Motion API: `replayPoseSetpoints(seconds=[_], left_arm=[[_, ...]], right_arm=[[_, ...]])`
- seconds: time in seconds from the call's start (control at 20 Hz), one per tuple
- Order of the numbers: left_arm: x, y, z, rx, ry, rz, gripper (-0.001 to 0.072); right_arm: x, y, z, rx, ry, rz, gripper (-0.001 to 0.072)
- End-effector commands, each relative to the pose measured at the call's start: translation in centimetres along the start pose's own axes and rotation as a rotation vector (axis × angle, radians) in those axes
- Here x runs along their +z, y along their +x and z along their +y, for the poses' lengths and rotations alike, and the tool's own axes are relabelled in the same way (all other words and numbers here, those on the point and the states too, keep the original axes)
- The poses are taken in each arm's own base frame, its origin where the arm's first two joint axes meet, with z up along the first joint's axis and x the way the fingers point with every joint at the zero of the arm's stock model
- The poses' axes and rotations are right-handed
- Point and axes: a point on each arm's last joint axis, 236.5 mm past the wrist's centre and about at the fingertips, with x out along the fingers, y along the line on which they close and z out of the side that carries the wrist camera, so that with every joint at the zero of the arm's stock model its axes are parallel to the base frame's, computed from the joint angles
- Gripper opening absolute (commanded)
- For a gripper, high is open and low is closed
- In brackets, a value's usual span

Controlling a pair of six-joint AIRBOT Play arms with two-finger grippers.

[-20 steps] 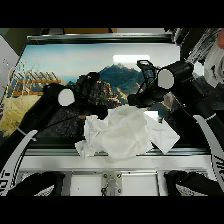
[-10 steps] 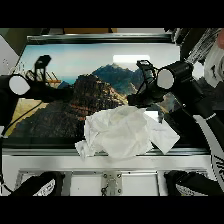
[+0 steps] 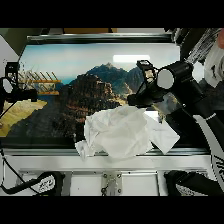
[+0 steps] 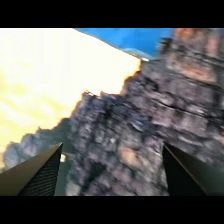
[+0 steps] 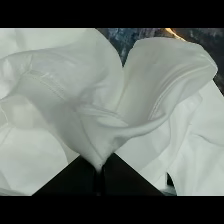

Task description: Fold the clothes and pants, and hang the long-sleeved shirts on hangers.

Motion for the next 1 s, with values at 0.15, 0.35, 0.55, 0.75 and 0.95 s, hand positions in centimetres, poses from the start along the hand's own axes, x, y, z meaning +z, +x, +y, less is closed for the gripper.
replayPoseSetpoints(seconds=[0.15, 0.35, 0.55, 0.75, 0.95], left_arm=[[3.7, 4.6, 5.3, 0.093, 0.018, -0.038, 0.0663], [4.9, 7.7, 6.1, 0.091, 0.071, 0.011, 0.0663], [3.9, 12.2, 5.9, 0.078, 0.093, 0.07, 0.0663], [3.3, 15.6, 7.2, 0.082, 0.07, 0.09, 0.0663], [2.5, 17.7, 8.1, 0.08, 0.047, 0.105, 0.0663]], right_arm=[[0.0, 0.0, 0.0, 0.0, -0.001, 0.001, 0.0012], [0.0, 0.0, 0.0, 0.0, -0.001, 0.001, 0.0013], [0.0, 0.0, 0.0, 0.0, -0.001, 0.001, 0.0013], [0.0, 0.0, 0.0, 0.0, -0.001, 0.001, 0.0013], [0.0, 0.1, 0.0, 0.0, -0.001, 0.002, 0.0012]])
